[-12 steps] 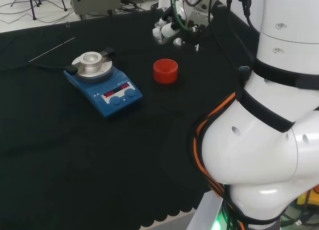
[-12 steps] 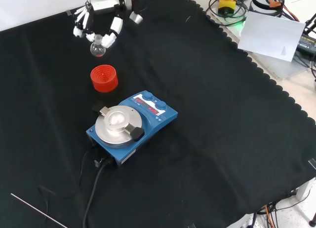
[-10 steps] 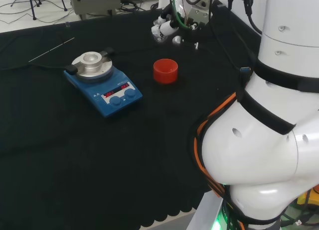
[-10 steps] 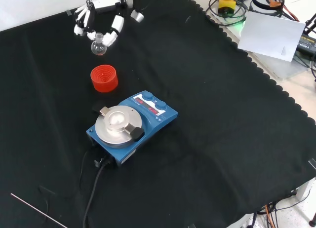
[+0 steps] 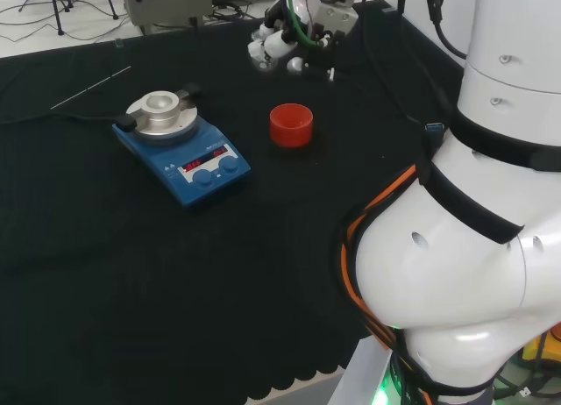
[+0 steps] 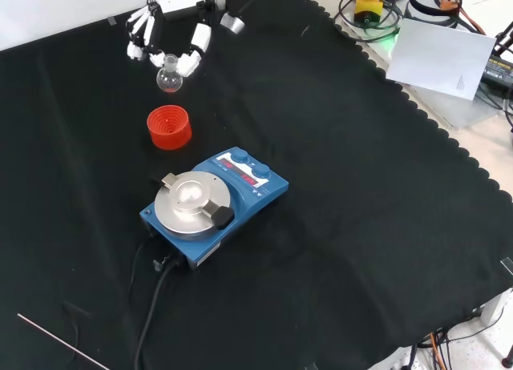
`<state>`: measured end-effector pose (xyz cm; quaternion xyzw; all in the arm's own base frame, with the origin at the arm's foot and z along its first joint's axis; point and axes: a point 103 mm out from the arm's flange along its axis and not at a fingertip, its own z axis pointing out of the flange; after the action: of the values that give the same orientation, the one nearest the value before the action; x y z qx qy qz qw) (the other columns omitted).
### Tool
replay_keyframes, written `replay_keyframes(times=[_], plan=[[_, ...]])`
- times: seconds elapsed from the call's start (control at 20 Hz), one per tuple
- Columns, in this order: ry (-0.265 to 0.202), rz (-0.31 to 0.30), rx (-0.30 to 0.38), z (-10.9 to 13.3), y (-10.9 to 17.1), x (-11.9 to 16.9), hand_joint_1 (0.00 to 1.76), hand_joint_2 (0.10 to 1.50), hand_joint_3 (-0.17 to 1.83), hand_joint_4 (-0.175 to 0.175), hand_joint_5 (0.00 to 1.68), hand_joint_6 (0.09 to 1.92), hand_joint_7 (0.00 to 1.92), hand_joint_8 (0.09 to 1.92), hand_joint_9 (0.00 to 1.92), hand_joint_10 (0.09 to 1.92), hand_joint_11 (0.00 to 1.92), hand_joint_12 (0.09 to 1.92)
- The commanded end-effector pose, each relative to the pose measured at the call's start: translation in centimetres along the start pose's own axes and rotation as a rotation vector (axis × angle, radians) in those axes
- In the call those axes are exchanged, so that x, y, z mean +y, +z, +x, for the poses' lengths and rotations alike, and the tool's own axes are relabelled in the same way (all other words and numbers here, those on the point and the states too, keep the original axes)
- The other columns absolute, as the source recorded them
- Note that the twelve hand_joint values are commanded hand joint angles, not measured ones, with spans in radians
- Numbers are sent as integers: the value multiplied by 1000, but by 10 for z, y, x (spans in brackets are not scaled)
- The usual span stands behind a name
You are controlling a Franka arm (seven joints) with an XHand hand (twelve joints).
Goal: Place the round-bottom flask on the heater.
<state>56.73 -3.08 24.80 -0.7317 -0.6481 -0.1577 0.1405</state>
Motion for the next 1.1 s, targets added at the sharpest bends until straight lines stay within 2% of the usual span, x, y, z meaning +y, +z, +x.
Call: replay_keyframes(times=[0.05, 0.6, 0.95, 1.1], plan=[[-88, 48, -5, 55, 14, 21, 1103, 677, 680, 175, 1201, 813, 586, 488, 725, 475, 276, 1332], [-194, 128, -3, 115, 51, 38, 1107, 665, 694, 175, 1212, 799, 587, 489, 725, 475, 294, 1326], [-244, 161, -7, 144, 72, 34, 1107, 663, 696, 175, 1214, 796, 587, 490, 724, 475, 296, 1324], [-254, 177, -8, 149, 80, 31, 1108, 662, 697, 175, 1215, 795, 586, 490, 724, 474, 297, 1323]])
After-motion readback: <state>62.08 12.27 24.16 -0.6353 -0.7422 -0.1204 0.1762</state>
